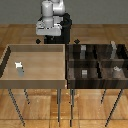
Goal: Place the milk carton into the appropriate compartment.
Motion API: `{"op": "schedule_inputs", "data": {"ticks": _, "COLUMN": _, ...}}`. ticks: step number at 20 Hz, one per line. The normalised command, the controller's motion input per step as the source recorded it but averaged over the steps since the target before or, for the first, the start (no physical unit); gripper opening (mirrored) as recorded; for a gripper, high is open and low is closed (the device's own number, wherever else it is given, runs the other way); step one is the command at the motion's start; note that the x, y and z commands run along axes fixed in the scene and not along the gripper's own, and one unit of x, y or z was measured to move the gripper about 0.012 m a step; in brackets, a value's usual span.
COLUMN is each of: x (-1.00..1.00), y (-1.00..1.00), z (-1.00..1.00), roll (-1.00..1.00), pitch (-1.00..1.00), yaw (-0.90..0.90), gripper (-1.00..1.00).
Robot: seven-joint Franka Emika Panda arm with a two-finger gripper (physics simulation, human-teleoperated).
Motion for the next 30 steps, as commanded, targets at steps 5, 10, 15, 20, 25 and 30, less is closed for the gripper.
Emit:
{"op": "schedule_inputs", "data": {"ticks": 5, "x": 0.00, "y": 0.00, "z": 0.00, "roll": 0.00, "pitch": 0.00, "yaw": 0.00, "gripper": 1.00}}
{"op": "schedule_inputs", "data": {"ticks": 10, "x": 0.00, "y": -0.60, "z": 0.00, "roll": 0.00, "pitch": 0.00, "yaw": 0.00, "gripper": 1.00}}
{"op": "schedule_inputs", "data": {"ticks": 15, "x": 0.00, "y": -1.00, "z": 0.00, "roll": 0.00, "pitch": 0.00, "yaw": 0.00, "gripper": 1.00}}
{"op": "schedule_inputs", "data": {"ticks": 20, "x": 0.00, "y": -1.00, "z": 0.00, "roll": 0.00, "pitch": 0.00, "yaw": 0.00, "gripper": 1.00}}
{"op": "schedule_inputs", "data": {"ticks": 25, "x": 0.00, "y": -1.00, "z": 0.00, "roll": 0.00, "pitch": 0.00, "yaw": 0.00, "gripper": 1.00}}
{"op": "schedule_inputs", "data": {"ticks": 30, "x": 0.10, "y": -0.80, "z": 0.00, "roll": 0.00, "pitch": 0.00, "yaw": 0.00, "gripper": 1.00}}
